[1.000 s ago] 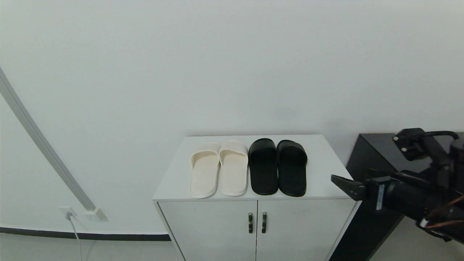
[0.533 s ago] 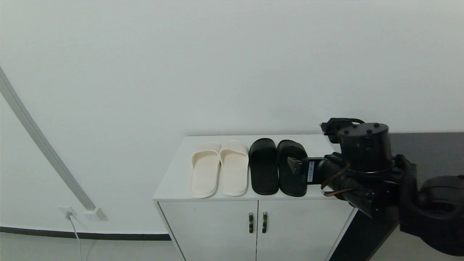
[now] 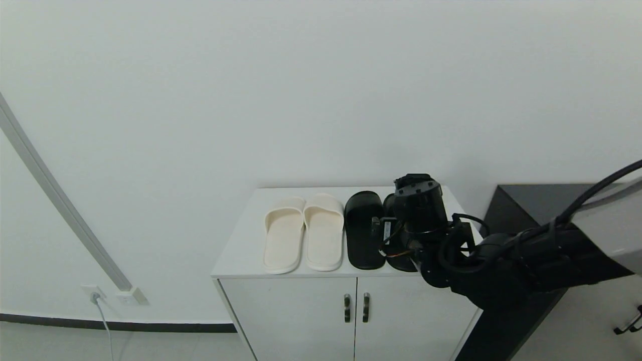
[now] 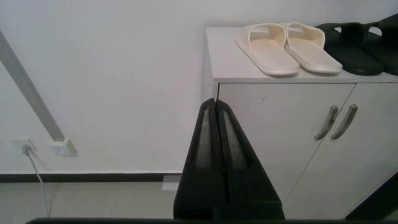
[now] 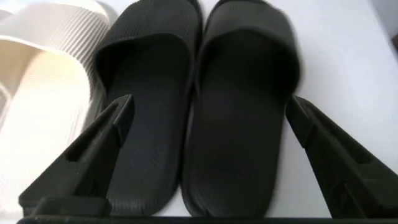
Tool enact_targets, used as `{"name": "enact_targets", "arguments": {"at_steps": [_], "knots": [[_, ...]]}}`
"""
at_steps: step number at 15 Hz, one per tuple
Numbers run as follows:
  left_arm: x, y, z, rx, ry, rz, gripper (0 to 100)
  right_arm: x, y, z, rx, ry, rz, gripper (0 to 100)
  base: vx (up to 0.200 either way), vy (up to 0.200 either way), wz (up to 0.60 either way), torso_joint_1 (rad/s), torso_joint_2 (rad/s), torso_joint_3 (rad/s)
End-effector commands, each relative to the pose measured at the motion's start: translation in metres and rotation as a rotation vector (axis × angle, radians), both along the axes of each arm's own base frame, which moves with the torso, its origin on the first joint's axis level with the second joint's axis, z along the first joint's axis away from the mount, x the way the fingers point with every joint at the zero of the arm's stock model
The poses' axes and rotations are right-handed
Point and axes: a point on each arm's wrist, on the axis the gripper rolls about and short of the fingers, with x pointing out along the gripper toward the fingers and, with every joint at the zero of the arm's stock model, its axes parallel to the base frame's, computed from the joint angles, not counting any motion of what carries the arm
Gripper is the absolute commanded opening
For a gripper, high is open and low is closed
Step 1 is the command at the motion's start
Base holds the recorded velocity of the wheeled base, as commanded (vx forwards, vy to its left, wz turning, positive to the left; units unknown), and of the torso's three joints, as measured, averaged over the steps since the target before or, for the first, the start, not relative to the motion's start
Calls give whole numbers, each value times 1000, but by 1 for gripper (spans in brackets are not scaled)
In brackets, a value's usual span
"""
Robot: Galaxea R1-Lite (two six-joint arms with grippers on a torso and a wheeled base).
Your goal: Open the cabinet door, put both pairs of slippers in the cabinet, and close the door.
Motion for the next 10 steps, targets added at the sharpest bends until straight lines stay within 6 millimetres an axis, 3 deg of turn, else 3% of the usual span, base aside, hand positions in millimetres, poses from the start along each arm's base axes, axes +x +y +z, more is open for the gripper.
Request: {"name": "enact_targets", "arguments": {"at_steps": [1,10], "knots": [[0,0,0,-1,2,1,0,17,12,-21,-18,12,-13,100,0,0,0,0,0,0],[0,0,0,-1,0,1,0,83,21,-44,-21,-37,-74,100,0,0,0,0,0,0]]}}
